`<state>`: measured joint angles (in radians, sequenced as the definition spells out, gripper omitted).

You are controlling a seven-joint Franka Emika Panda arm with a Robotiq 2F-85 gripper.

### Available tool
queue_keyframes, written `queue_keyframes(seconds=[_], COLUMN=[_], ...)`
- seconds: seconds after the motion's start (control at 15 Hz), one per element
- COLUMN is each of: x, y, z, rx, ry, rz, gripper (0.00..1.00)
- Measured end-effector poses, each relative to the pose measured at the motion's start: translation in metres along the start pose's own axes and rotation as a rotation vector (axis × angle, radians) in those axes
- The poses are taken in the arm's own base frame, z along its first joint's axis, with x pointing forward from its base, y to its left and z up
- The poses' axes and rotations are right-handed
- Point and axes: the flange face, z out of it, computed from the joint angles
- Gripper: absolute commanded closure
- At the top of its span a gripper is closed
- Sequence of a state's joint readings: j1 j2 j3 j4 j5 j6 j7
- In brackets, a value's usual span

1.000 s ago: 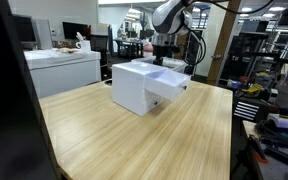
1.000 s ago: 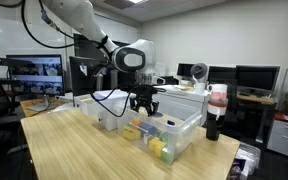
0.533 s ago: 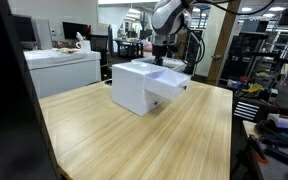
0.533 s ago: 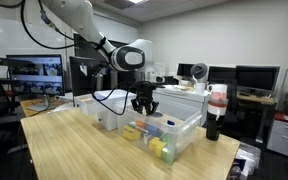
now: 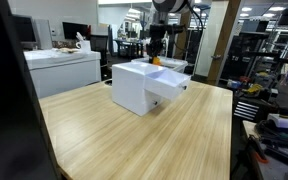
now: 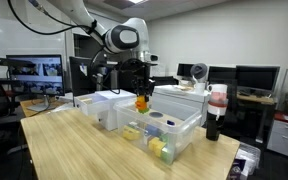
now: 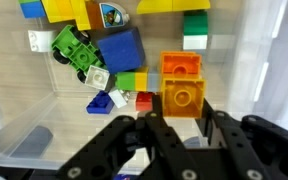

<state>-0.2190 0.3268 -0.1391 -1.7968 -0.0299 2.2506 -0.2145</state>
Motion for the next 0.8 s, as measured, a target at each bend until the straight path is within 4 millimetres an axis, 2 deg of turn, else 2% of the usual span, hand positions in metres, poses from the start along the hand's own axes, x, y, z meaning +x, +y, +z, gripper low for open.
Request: queue_keyframes(seconds=[0.2,0.4,0.6,0.8], x=[-0.001,-0.004,-0.007,-0.019], y=[-0.004,-0.006,-0.004,0.004], z=[-0.024,-0.035,-0.033,-0.014], rx=[0.001,0.003,-0.082,-0.281], ry=[0.023,0.033,0.044,0.018], rz=[0.049,0.092,0.127,0.126], gripper=[0.87,0.87,0.87,0.87])
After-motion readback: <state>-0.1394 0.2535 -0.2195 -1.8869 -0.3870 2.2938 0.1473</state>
